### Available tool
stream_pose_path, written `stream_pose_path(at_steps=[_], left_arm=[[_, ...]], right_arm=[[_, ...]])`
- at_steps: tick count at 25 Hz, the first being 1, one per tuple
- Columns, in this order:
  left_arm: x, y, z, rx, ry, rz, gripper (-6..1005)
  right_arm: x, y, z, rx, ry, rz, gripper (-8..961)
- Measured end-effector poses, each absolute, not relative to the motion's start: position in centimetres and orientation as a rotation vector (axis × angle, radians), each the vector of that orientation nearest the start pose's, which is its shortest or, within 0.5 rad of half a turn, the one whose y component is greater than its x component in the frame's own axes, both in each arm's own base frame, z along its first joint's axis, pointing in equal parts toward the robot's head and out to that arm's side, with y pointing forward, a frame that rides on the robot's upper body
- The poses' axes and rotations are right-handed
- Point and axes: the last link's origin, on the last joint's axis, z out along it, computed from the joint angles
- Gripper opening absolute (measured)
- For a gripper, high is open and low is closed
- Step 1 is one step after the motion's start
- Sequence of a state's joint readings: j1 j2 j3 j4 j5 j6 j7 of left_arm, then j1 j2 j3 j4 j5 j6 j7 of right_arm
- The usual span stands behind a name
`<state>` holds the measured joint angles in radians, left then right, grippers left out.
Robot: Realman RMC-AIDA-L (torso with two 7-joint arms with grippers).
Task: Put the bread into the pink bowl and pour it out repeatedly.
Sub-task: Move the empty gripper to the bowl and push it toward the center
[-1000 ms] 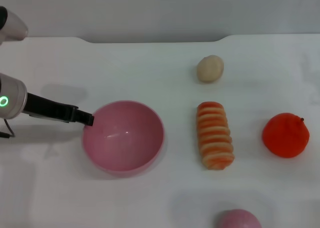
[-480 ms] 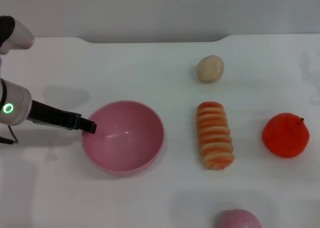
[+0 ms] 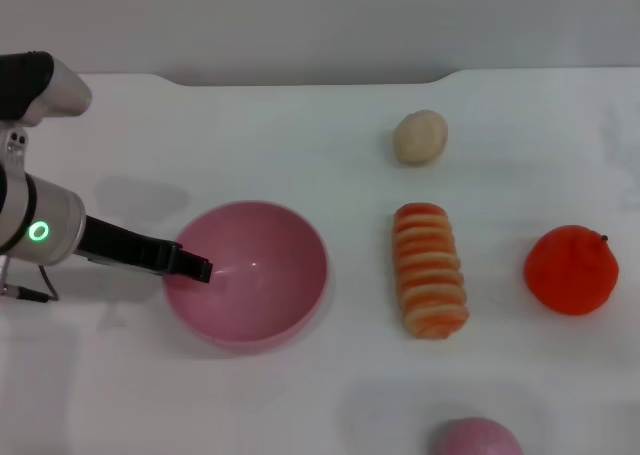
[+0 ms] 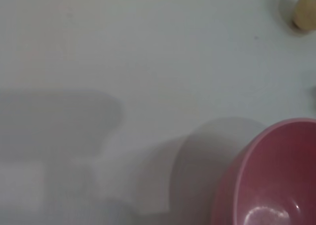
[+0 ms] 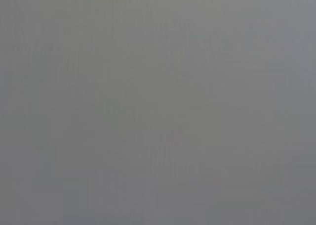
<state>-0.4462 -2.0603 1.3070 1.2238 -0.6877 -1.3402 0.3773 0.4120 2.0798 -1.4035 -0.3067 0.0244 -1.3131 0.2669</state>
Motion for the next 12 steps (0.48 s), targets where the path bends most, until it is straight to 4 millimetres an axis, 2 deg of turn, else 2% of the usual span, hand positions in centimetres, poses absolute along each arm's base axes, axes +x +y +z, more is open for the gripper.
stream_pose_path(at_steps=[12], left_arm=[[-24.67, 34.65, -0.28, -2.292, -1.493, 0.142, 615]], right_arm=[[29.47, 35.03, 5.31, -1.422, 0.305, 0.95, 434]])
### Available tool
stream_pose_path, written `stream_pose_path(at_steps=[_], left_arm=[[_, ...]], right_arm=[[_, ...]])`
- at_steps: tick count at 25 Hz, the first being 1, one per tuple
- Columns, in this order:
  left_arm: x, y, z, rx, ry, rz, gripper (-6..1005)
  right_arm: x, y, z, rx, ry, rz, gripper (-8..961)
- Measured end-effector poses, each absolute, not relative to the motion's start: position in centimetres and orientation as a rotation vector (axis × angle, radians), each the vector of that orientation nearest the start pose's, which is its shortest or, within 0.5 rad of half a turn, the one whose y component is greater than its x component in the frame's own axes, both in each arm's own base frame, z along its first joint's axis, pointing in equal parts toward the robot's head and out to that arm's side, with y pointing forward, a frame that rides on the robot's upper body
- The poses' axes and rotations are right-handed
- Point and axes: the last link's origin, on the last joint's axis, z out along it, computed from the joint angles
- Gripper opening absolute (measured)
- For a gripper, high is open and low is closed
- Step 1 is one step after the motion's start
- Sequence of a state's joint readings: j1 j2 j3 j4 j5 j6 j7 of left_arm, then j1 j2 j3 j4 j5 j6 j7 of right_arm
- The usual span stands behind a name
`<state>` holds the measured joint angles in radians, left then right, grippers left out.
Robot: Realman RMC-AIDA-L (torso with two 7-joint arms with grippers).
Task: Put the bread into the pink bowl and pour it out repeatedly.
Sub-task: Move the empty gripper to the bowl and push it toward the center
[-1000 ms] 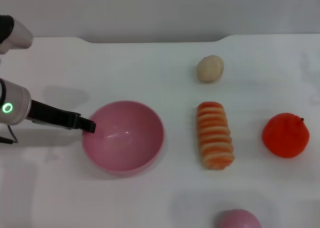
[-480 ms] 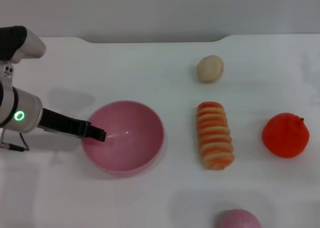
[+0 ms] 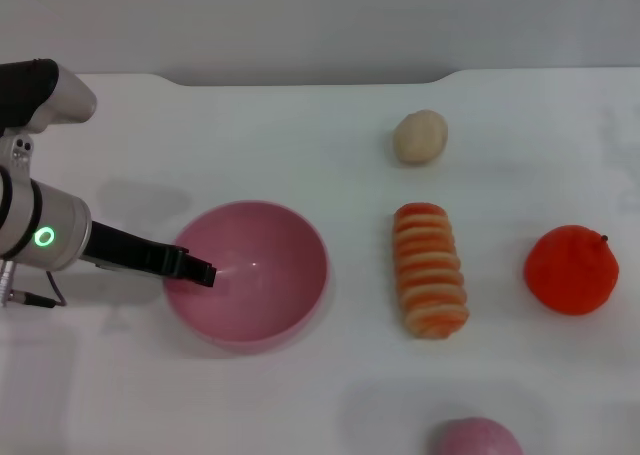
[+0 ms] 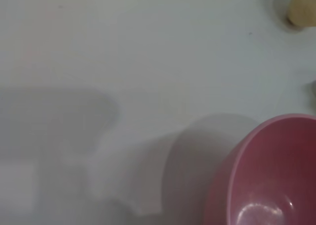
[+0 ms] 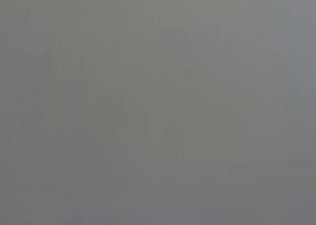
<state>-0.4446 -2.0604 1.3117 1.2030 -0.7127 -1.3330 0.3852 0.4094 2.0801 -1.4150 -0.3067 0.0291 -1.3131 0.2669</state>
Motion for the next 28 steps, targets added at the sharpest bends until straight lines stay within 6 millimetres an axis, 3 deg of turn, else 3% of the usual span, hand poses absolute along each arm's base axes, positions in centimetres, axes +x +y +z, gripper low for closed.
stream_pose_path(at_steps=[2, 10, 15, 23, 28], left_arm=[[-24.64, 34.64, -0.3, -2.293, -1.494, 0.137, 608], [-24.58, 34.74, -0.39, -2.29, -1.481, 0.124, 390], [-24.61, 34.74, -0.54, -2.292, -1.473, 0.136, 181], [-24.54, 34.72, -0.62, -2.298, -1.471, 0.14, 46], [-24.14, 34.82, -0.71, -2.309, -1.456, 0.139, 46]], right_arm=[[29.46, 35.03, 5.29, -1.422, 0.308, 0.953, 434], [29.5, 34.96, 5.28, -1.423, 0.314, 0.959, 434], [29.45, 34.86, 5.3, -1.421, 0.309, 0.965, 434], [29.46, 34.82, 5.28, -1.42, 0.31, 0.966, 435], [29.53, 34.79, 5.24, -1.421, 0.312, 0.964, 435]])
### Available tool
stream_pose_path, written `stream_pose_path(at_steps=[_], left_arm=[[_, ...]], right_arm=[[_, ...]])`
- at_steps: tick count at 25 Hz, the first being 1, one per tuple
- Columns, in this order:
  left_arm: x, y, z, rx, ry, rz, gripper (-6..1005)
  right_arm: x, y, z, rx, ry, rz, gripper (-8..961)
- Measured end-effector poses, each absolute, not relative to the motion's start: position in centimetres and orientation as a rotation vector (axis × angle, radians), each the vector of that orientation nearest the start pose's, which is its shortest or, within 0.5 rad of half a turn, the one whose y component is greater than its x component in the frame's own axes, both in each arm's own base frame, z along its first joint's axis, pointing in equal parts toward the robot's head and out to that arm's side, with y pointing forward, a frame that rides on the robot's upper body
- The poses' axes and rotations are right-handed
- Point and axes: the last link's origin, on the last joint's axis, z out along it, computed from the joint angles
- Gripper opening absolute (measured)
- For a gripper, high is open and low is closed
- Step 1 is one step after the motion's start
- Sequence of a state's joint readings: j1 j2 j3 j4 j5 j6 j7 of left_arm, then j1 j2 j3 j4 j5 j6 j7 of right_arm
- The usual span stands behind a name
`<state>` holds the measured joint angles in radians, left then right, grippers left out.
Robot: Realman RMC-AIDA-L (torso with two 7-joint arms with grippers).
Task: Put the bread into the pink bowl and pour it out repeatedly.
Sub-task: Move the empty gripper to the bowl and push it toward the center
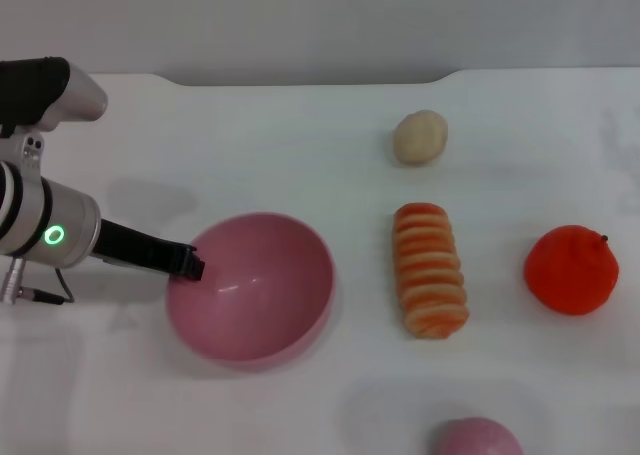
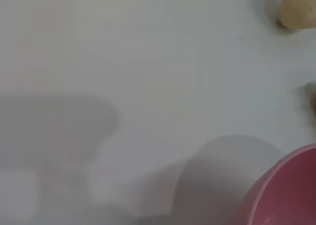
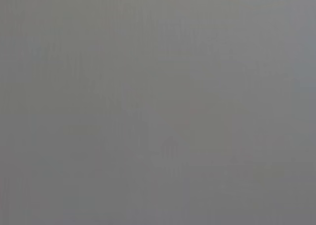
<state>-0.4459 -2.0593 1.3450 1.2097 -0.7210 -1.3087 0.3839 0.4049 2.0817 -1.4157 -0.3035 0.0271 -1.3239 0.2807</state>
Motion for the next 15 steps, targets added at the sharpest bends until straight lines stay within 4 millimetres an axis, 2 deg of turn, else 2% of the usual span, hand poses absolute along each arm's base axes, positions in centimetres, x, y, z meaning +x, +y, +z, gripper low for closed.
stream_pose_path(at_steps=[7, 15], left_arm=[[-22.7, 35.3, -0.1, -2.333, -1.409, 0.12, 46], [-20.1, 36.5, 2.0, -2.371, -1.342, 0.1, 45]], right_arm=[[29.6, 34.8, 5.2, -1.421, 0.315, 0.962, 434], [29.4, 35.1, 5.2, -1.435, 0.31, 0.96, 434]])
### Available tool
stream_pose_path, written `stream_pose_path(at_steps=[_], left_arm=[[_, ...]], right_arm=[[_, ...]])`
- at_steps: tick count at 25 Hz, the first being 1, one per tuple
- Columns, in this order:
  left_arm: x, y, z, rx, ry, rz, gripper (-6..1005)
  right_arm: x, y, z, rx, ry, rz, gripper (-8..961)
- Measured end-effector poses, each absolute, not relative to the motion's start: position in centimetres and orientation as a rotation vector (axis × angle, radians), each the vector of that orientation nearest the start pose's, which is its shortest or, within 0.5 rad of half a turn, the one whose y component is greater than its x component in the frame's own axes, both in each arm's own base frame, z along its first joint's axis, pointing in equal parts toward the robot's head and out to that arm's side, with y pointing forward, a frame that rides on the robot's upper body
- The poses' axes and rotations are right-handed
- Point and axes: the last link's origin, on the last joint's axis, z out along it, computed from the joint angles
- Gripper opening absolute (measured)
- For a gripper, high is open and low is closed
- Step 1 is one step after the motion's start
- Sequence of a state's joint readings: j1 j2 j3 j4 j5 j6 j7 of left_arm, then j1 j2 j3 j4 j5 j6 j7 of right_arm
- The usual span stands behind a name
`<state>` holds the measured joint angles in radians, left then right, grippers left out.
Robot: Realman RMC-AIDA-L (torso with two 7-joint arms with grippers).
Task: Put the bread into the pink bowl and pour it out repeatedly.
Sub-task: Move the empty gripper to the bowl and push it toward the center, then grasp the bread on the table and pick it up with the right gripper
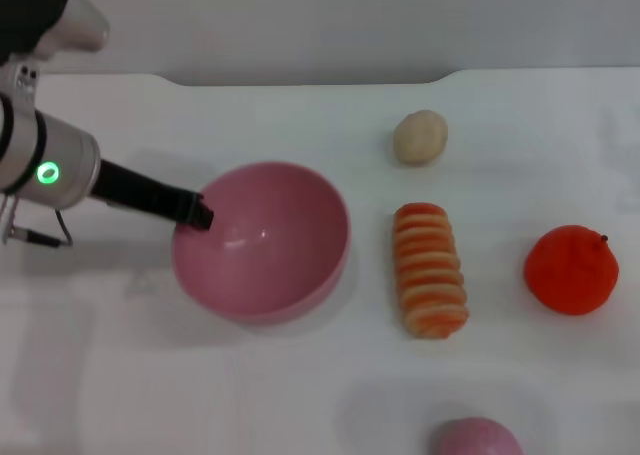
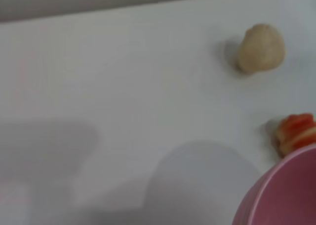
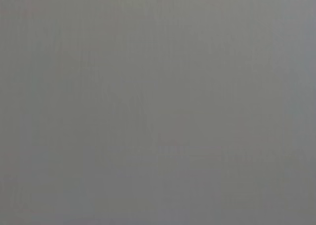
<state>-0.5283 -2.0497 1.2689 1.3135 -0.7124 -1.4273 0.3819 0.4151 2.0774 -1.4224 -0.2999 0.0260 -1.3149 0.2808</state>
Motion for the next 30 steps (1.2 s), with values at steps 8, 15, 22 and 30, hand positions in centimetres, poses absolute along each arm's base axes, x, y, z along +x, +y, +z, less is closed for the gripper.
stream_pose_path(at_steps=[8, 15, 22, 30], left_arm=[[-18.9, 38.3, 5.0, -2.313, -1.228, 0.147, 45], [-19.2, 38.7, 6.0, -2.273, -1.203, 0.164, 45], [-19.7, 38.8, 6.4, -2.26, -1.189, 0.147, 46], [-20.1, 39.2, 6.8, -2.244, -1.166, 0.12, 46]], right_arm=[[27.7, 37.6, 4.1, -1.535, 0.343, 0.926, 435], [25.1, 40.9, 3.2, -1.71, 0.447, 0.857, 435], [21.1, 43.2, 3.1, -1.906, 0.459, 0.689, 435], [18.9, 44.1, 3.2, -2.187, 0.579, 0.636, 434]])
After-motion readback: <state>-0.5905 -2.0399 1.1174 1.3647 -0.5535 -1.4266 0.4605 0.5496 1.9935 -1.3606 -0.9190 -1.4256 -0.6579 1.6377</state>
